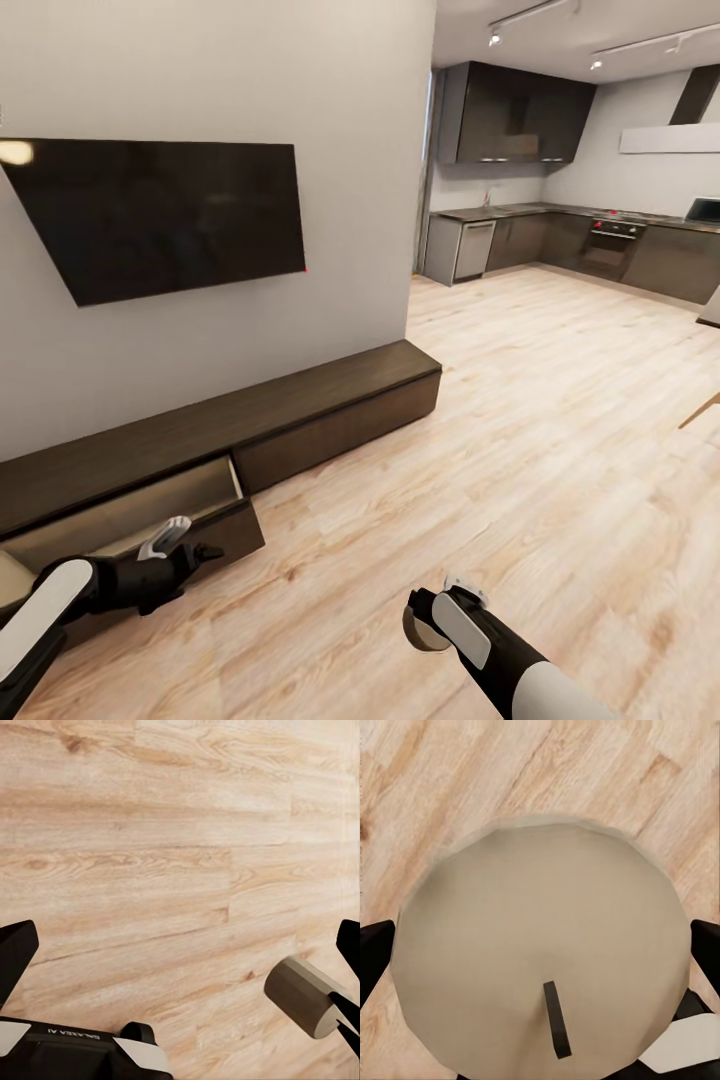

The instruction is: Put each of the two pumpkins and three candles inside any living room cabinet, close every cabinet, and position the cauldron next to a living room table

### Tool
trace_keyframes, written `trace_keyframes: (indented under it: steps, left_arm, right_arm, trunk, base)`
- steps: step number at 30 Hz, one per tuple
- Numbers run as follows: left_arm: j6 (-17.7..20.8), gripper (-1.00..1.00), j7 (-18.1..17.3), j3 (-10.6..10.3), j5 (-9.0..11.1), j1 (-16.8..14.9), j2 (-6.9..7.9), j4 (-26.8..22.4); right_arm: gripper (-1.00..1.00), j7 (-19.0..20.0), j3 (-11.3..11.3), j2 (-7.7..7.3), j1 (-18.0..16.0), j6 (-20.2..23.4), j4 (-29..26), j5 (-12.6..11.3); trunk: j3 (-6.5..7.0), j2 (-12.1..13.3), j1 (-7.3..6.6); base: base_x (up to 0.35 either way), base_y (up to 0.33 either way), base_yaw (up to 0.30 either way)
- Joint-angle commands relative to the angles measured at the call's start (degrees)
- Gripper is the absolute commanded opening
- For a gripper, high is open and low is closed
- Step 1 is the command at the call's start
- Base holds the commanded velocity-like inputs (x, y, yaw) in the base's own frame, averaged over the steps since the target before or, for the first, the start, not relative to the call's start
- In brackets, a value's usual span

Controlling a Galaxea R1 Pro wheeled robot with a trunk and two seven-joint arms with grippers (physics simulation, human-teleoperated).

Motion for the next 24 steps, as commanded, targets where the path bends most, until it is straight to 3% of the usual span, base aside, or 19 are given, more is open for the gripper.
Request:
trace_keyframes:
  steps: [1,10,17,24]
  left_arm:
    - [-0.05,1.00,0.57,-0.08,0.58,-0.04,0.05,-0.07]
    - [-0.05,1.00,0.57,-0.06,0.64,-0.02,0.05,-0.07]
    - [-0.05,1.00,0.51,-0.05,0.86,-0.02,-0.11,-0.25]
    - [-0.05,1.00,0.56,-0.05,0.85,-0.02,-0.20,-0.26]
  right_arm:
    - [-1.00,-0.43,0.27,-0.04,-0.06,0.18,-0.11,-0.11]
    - [-1.00,-0.43,0.27,0.00,-0.05,0.08,-0.24,0.15]
    - [-1.00,-0.43,0.27,0.04,-0.06,0.09,-0.24,0.16]
    - [-1.00,-0.43,0.35,0.12,-0.06,0.09,-0.24,0.16]
  trunk:
    - [-0.07,-0.05,0.04]
    - [-0.07,-0.05,0.04]
    - [-0.07,-0.05,0.04]
    - [1.19,2.76,-1.50]
  base:
    - [0.291,0.000,0.000]
    - [0.158,0.000,0.050]
    - [0.006,0.000,0.257]
    - [0.000,0.000,0.275]
